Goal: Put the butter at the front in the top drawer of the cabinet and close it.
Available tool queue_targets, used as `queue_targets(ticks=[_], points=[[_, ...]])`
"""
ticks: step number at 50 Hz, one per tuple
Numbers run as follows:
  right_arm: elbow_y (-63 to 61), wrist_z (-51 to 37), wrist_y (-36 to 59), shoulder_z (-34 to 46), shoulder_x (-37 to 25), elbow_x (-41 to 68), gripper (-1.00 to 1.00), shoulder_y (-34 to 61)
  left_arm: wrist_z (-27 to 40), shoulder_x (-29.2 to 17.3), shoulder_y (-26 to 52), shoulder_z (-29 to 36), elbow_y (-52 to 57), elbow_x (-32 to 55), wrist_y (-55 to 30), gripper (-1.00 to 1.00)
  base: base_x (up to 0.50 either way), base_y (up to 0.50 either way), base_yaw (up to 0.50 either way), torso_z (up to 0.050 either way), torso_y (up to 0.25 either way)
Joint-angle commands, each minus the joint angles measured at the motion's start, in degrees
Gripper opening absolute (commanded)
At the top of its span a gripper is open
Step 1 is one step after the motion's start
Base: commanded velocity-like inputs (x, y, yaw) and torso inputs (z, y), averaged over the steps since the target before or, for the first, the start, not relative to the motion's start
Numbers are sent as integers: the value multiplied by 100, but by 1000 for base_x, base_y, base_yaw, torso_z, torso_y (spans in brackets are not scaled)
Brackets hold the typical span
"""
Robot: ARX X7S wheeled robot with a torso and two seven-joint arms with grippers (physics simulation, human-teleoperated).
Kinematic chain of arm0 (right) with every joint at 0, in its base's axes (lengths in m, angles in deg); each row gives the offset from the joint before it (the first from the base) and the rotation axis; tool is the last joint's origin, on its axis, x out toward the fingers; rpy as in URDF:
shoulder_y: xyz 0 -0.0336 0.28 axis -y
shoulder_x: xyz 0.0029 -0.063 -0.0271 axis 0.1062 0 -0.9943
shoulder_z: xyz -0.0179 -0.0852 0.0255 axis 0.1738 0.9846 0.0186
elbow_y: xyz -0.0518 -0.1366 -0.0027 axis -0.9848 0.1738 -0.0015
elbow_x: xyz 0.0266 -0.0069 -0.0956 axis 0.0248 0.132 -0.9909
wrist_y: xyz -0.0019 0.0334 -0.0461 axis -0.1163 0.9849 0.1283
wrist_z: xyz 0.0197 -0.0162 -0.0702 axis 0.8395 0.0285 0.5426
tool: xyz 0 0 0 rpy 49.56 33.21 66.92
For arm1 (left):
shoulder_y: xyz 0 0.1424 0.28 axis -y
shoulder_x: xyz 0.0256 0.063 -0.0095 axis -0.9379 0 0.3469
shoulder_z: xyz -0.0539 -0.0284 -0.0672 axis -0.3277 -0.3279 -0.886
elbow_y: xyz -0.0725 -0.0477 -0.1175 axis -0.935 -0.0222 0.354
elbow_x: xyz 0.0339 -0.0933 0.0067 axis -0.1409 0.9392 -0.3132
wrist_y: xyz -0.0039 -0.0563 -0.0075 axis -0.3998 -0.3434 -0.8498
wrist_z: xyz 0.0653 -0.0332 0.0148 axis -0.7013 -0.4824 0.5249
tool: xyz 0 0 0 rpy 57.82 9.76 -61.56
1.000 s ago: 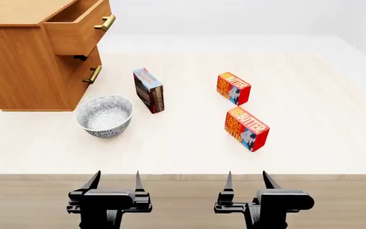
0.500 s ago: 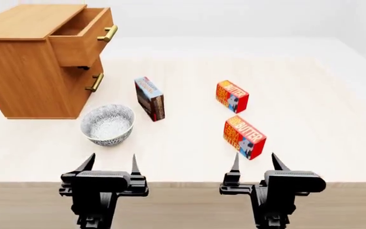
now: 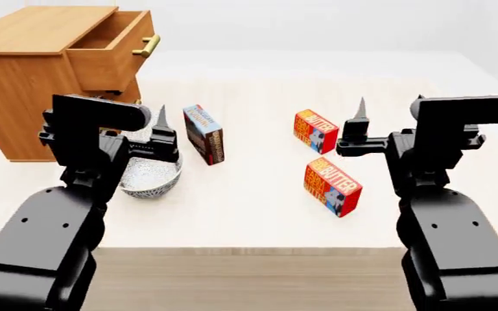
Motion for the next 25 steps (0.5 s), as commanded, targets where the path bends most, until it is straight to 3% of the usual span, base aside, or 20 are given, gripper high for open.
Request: queue_targets(ticks=[1,16,25], points=[[854,228,773,269,-441,-73,100,1904,-289,-285,1836,104,-621,147,-995,100,0,0,0,50,4],[3067,517,579,767,-402,-283,100,4113,-452,-126,3777,372,-2623,44,-966,100,0,0,0,49,3],[4157,640,404,848,-290,-288,100,4949,-591,1,4779,724,-3898,-144,-545,100,0,0,0,1,0]])
